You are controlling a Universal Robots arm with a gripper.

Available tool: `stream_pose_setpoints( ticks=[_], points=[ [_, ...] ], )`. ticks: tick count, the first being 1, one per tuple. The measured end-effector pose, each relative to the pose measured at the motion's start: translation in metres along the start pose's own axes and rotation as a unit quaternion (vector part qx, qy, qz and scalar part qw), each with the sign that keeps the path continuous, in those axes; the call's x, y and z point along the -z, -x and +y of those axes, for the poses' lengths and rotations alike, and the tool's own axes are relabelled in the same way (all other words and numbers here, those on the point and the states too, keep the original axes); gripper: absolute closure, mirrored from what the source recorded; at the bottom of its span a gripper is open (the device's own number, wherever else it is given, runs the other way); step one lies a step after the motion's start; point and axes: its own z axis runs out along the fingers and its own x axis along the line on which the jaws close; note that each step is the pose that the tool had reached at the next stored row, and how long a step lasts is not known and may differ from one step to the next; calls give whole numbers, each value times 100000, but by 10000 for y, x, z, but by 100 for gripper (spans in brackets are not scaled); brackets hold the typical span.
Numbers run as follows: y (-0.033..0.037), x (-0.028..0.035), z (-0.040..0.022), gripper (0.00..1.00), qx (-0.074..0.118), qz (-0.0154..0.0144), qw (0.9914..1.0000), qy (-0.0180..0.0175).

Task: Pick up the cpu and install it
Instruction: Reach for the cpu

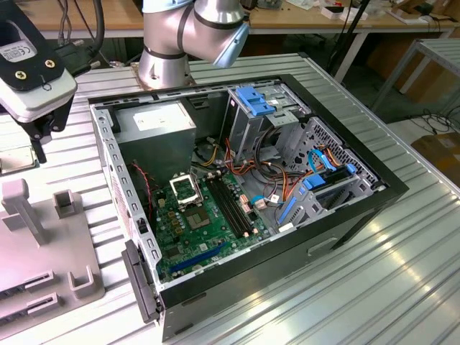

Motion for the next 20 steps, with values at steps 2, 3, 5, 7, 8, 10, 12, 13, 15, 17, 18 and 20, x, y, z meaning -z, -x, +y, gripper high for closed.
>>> stream_pose_setpoints(
  ticks=[2, 3, 5, 7, 8, 10, 12, 13, 15, 17, 18, 20],
  points=[
    [25, 1, -1, 53, -1, 1, 100000, -1],
    [37, 1, -2, 53, 0, -4, 100000, 3],
    [65, 2, -3, 53, 2, -2, 100000, 1],
    [87, 3, -5, 53, 1, -1, 100000, 0],
    [102, 3, -5, 53, 0, 0, 100000, -2],
    [118, 4, -6, 53, 1, 1, 100000, -2],
    [144, 4, -7, 53, 0, -1, 100000, 1],
    [154, 5, -8, 53, 3, 1, 100000, 1],
    [168, 5, -9, 53, 1, 1, 100000, -1],
    [183, 6, -10, 53, 3, 0, 100000, 0],
    [190, 6, -10, 53, 2, -1, 100000, 1],
    [204, 6, -11, 53, 2, 0, 100000, 1]
  ],
)
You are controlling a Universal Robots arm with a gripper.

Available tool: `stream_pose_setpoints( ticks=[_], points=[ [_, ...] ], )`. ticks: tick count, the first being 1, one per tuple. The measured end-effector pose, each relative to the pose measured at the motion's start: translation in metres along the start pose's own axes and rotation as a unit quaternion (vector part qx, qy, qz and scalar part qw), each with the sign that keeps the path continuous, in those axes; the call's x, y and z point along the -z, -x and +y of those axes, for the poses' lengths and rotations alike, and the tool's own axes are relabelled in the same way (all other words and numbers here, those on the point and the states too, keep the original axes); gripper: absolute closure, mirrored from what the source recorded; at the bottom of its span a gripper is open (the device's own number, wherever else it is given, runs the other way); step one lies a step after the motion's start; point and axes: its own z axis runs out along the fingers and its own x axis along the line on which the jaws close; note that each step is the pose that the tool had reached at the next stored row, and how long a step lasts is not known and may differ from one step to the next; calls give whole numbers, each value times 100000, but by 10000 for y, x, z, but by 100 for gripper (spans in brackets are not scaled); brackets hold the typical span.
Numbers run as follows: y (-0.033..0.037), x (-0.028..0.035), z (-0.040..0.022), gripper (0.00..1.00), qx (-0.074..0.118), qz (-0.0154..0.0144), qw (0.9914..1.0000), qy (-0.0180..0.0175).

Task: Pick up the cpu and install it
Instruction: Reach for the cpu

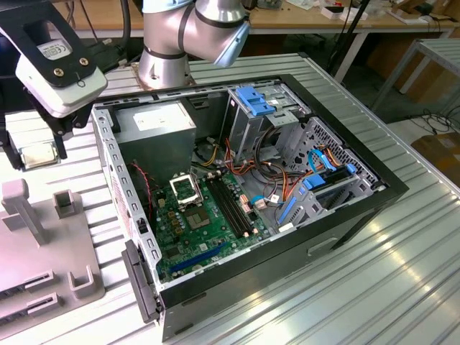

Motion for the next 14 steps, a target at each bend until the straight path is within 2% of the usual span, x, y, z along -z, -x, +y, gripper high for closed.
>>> stream_pose_setpoints(
  ticks=[8, 14],
  points=[
    [68, 2, -4, 53, -3, -2, 100000, -1],
    [164, 6, -12, 53, -5, 14, 100000, -3]
  ],
)
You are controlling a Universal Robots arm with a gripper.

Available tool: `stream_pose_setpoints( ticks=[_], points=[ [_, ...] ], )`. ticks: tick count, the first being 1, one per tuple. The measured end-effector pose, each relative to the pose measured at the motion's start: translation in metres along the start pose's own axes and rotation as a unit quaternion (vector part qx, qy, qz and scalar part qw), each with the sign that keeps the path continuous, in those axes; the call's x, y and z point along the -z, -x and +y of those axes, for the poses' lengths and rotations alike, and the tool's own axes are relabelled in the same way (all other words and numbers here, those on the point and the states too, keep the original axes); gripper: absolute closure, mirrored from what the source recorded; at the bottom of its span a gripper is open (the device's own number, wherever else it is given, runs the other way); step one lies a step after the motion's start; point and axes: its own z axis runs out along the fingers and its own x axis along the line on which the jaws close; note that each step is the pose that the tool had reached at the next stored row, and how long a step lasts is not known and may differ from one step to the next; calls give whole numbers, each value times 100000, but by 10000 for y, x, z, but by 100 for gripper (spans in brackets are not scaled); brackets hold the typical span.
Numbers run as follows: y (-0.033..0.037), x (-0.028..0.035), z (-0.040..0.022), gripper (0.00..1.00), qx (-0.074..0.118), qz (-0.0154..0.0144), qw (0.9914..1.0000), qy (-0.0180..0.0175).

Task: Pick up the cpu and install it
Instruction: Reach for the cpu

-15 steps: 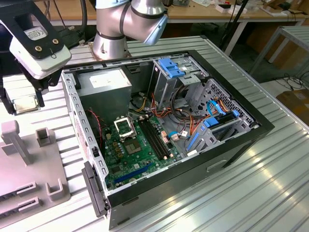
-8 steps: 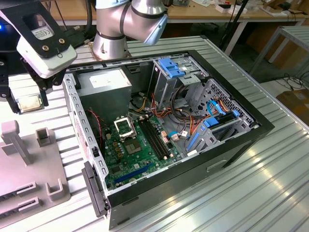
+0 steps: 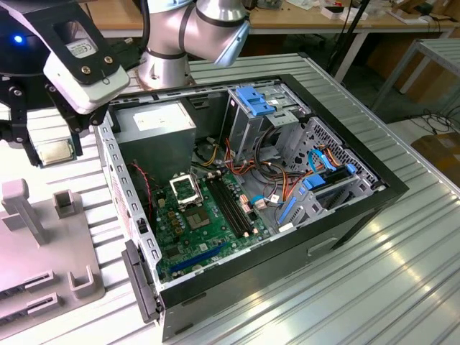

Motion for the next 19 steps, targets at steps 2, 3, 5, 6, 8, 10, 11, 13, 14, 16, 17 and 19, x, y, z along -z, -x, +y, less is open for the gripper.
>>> stream_pose_setpoints(
  ticks=[2, 3, 5, 6, 8, 10, 11, 13, 14, 16, 17, 19],
  points=[
    [26, 1, -8, 53, -11, 5, 100000, 5],
    [46, 1, -13, 53, -19, 9, 100000, 3],
    [85, 3, -17, 53, -28, 16, 100000, 2],
    [97, 3, -18, 53, -32, 16, 100000, 4],
    [122, 4, -20, 53, -34, 19, 100000, 2],
    [149, 5, -22, 53, -37, 21, 100000, 5],
    [167, 6, -24, 53, -38, 24, 100000, 7],
    [187, 6, -26, 53, -46, 24, 100000, 6],
    [204, 7, -27, 53, -48, 28, 100000, 5],
    [231, 8, -29, 53, -48, 31, 100000, 4],
    [243, 8, -29, 53, -46, 36, 100000, 6],
    [271, 9, -31, 53, -50, 38, 100000, 5]
  ],
)
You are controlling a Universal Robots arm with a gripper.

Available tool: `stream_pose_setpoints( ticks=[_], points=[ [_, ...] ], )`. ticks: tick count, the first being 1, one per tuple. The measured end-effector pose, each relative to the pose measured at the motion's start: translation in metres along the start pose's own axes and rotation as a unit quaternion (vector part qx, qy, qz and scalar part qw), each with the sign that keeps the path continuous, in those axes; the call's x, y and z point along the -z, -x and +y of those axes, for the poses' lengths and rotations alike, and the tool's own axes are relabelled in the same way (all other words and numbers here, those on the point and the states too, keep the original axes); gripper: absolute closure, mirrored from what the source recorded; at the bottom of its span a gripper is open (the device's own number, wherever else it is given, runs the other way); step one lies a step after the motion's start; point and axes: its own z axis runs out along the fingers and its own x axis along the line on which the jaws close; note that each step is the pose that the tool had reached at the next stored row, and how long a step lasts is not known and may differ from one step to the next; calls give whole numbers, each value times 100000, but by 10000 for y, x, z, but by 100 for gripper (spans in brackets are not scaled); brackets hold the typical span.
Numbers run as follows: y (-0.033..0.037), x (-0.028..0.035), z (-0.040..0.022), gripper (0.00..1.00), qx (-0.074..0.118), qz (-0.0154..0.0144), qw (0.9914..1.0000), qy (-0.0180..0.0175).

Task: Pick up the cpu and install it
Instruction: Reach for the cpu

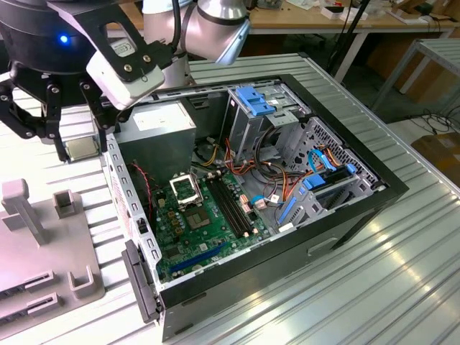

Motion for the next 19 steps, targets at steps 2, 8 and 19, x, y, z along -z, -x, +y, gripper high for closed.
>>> stream_pose_setpoints(
  ticks=[2, 8, 19],
  points=[
    [41, 1, -2, 53, 1, 1, 100000, 5],
    [171, 6, -9, 53, -8, 28, 100000, 1],
    [336, 11, -18, 53, -23, 51, 100000, 3]
  ],
)
